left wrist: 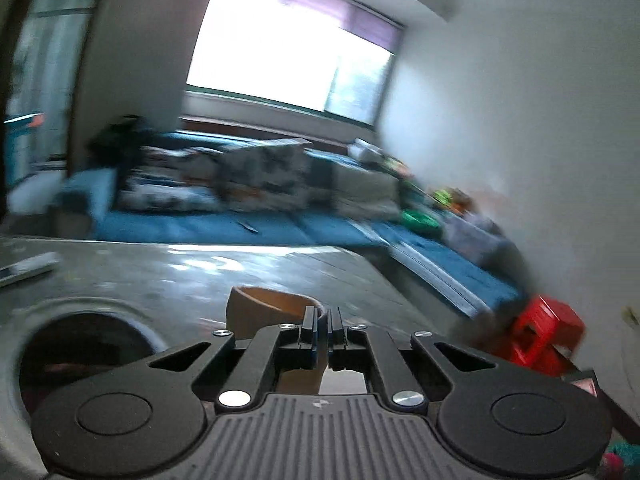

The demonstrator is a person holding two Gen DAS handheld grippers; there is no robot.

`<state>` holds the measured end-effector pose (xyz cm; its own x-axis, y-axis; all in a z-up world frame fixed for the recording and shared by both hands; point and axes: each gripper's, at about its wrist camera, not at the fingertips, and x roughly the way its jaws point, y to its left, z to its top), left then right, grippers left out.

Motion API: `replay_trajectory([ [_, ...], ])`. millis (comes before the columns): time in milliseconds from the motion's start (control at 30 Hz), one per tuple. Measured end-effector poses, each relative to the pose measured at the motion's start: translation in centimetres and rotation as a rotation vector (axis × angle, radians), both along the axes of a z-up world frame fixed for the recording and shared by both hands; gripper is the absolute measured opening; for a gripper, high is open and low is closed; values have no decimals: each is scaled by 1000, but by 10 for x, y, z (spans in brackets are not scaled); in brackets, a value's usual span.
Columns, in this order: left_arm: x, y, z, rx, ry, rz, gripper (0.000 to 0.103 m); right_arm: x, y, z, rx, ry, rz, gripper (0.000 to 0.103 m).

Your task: Fold clothes

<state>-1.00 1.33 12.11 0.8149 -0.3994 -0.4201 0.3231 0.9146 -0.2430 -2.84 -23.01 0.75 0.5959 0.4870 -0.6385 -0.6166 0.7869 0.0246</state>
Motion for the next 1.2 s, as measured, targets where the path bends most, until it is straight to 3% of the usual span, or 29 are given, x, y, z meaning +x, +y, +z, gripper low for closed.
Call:
replay_trajectory([
  [233,28,-76,-48,41,116,-247,6,-5,-48,-11,14,29,-133,37],
  [333,30,-100,-71,82,168,-319,13,-7,-61,-15,20,37,-166,38],
  [367,29,-105,-78,98,186,-334,20,-8,-64,-16,21,38,-178,38],
  [467,21,-100,-85,121,199,-344,27,-10,-75,-17,19,39,-202,38],
  [567,19,-67,-89,140,201,-283,27,-12,-80,-12,21,24,-213,38],
  [733,19,-8,-115,198,269,-98,25,-4,-76,-8,51,7,-209,37],
  [900,10,26,-132,253,303,33,27,11,-65,-20,62,47,-206,37],
  [1033,11,38,-133,242,317,67,27,20,-60,-31,44,76,-219,36],
  [1200,29,29,-135,245,300,52,32,20,-56,-33,43,87,-220,18],
])
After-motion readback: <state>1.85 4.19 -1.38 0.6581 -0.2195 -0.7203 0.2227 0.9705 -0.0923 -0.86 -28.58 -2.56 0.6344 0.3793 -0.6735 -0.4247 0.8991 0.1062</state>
